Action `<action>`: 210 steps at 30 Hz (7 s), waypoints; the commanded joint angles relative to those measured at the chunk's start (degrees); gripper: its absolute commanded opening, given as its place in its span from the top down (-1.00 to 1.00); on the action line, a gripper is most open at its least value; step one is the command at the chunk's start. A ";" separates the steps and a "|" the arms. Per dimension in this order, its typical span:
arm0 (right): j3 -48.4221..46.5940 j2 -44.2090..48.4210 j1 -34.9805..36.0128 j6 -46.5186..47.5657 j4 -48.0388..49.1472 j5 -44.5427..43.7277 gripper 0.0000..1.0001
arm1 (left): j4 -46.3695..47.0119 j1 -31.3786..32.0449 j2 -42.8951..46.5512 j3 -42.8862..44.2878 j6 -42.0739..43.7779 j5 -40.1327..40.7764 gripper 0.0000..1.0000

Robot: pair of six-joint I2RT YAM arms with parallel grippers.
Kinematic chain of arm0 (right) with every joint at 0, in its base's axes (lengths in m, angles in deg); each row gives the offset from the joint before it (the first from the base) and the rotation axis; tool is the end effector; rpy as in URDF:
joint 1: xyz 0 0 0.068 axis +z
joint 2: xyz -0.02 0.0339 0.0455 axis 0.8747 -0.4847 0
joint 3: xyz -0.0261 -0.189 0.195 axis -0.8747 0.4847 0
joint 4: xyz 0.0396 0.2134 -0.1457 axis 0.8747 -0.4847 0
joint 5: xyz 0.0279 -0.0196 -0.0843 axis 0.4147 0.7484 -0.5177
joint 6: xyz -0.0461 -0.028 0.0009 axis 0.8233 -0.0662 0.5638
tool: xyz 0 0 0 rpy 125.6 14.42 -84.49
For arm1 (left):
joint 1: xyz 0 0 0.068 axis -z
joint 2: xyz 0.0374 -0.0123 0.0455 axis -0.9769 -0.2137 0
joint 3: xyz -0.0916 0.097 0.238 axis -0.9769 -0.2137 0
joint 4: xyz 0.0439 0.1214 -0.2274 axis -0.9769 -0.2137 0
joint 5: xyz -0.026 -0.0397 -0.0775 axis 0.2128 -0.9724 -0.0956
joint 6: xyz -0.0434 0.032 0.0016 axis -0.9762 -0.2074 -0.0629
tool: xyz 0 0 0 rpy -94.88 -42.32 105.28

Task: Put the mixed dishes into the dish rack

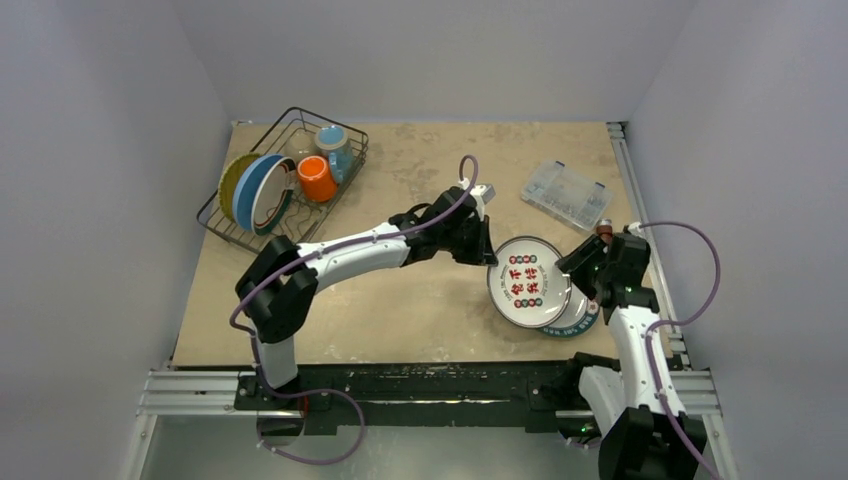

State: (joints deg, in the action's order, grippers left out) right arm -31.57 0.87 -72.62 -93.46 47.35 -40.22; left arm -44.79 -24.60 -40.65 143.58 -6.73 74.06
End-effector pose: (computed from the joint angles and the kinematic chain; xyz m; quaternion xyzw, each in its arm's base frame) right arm 0.1704 -0.0296 0.2210 0.3468 0.8406 0.1569 0.3854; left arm 0.2469 -0.3409 0.2470 0.1204 0.8842 -0.3934 0.2211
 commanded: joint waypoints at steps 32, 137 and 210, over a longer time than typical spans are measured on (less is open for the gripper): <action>10.07 -9.71 0.78 -6.13 11.80 5.00 0.48 | 12.87 -1.82 -11.17 0.20 -17.07 -13.89 0.37; 8.71 -1.29 10.23 8.43 27.68 11.35 -0.61 | 8.55 -34.66 36.07 -21.33 85.19 56.87 1.00; 7.60 -6.15 13.97 8.53 27.20 7.64 -0.60 | 9.79 -47.68 30.13 -24.05 52.82 54.03 0.15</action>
State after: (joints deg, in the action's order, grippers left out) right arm -22.61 -5.52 -59.14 -85.88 73.04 -31.39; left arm -36.62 -71.66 -10.47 118.23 46.67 129.95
